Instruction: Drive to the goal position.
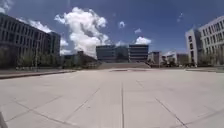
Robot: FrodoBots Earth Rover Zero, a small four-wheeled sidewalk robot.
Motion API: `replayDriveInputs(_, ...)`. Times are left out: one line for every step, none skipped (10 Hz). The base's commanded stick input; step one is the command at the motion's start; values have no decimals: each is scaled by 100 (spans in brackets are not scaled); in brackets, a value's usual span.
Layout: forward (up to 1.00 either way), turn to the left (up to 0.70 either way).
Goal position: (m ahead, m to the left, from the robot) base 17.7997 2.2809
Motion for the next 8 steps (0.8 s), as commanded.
replayDriveInputs(70, 0)
replayDriveInputs(70, 0)
replayDriveInputs(70, 0)
replayDriveInputs(70, 0)
replayDriveInputs(70, 0)
replayDriveInputs(70, 0)
replayDriveInputs(70, 0)
replayDriveInputs(70, 0)
